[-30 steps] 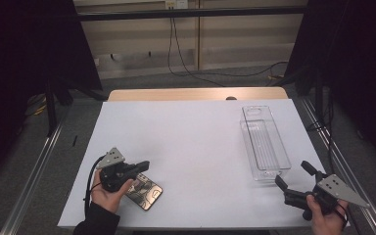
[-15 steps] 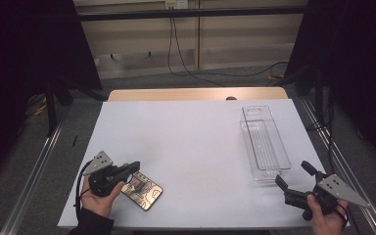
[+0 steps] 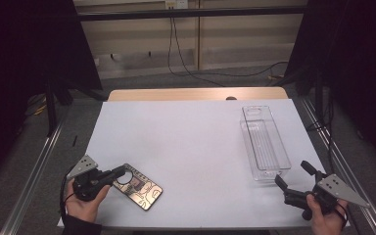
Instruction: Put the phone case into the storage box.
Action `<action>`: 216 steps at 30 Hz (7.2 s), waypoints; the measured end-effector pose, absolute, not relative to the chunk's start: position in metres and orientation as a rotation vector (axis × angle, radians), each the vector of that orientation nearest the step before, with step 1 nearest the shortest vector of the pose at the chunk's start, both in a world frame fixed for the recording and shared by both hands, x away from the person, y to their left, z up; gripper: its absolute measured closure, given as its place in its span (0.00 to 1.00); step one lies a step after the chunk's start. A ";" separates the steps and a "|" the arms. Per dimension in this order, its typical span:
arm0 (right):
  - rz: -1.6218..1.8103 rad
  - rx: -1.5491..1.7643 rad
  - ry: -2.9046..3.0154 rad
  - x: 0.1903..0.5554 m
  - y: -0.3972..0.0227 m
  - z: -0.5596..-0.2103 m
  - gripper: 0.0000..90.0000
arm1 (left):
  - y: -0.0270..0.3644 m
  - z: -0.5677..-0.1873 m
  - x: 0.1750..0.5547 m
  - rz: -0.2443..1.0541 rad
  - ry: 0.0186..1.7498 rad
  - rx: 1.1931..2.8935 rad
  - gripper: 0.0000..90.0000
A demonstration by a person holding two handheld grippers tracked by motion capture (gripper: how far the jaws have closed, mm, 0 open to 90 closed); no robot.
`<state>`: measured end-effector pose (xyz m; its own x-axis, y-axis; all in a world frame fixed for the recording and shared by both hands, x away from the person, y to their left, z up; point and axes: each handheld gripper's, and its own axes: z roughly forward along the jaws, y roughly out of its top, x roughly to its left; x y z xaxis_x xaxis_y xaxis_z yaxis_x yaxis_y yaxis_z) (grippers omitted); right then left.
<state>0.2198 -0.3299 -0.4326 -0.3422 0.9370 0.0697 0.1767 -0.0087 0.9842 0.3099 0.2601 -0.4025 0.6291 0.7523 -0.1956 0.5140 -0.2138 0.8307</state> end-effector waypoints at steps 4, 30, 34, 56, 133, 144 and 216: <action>1.410 1.182 1.588 0.220 -0.330 -0.433 0.00 | 0.273 -0.405 0.309 0.314 1.044 1.918 1.00; 1.404 1.176 1.591 0.221 -0.329 -0.433 0.00 | 0.290 -0.423 0.310 0.273 1.180 2.133 1.00; 1.402 1.174 1.594 0.221 -0.329 -0.433 0.00 | 0.288 -0.428 0.310 0.247 1.192 2.163 1.00; 1.404 1.177 1.590 0.221 -0.329 -0.432 0.00 | 0.283 -0.436 0.332 0.237 1.204 2.173 1.00; 1.400 1.171 1.599 0.223 -0.328 -0.433 0.00 | 0.251 -0.440 0.383 0.340 1.240 2.191 1.00; 1.407 1.173 1.597 0.223 -0.329 -0.433 0.00 | 0.248 -0.441 0.378 0.378 1.255 2.169 1.00; 1.402 1.169 1.603 0.223 -0.329 -0.433 0.00 | 0.188 -0.445 0.418 0.366 1.193 2.183 1.00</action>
